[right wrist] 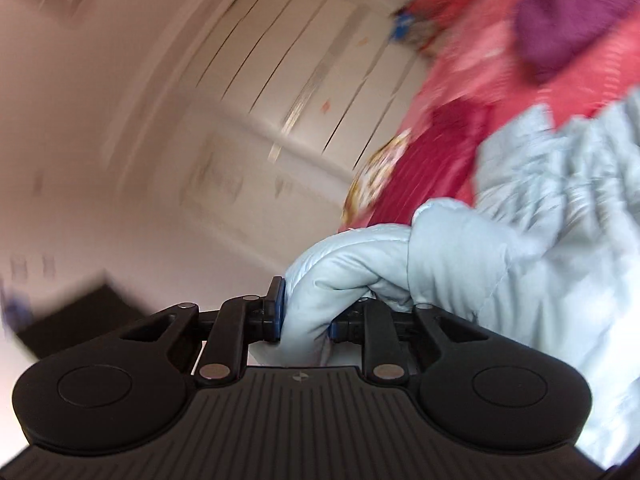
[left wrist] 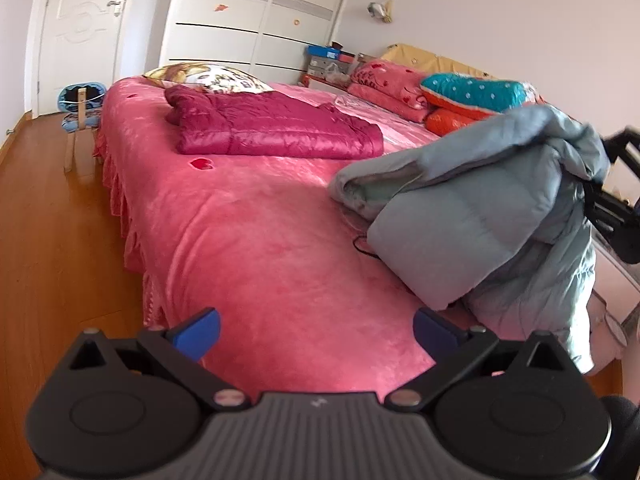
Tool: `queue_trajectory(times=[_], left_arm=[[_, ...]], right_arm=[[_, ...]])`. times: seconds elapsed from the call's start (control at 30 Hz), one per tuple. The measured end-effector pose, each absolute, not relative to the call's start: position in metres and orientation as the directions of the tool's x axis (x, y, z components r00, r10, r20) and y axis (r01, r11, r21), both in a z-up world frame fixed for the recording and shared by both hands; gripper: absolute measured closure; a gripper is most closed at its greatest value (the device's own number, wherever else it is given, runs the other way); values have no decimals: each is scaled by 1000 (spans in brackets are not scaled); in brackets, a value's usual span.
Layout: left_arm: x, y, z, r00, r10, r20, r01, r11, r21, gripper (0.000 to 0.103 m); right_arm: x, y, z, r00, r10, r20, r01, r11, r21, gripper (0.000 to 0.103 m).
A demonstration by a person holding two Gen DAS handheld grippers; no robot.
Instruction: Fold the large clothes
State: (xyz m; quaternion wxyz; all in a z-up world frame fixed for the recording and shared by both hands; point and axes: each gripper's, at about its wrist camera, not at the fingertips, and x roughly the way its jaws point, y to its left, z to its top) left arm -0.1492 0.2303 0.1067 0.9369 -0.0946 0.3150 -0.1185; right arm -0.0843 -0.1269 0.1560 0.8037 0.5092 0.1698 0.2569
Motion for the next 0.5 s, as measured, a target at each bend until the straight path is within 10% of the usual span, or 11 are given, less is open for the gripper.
queue_trajectory(times=[0.5], left_arm=[[-139,158,100,702,-350,-620,299,935,-189,1]], right_arm=[[-160,-318,56,913,-192,-359,406,350,844,78]])
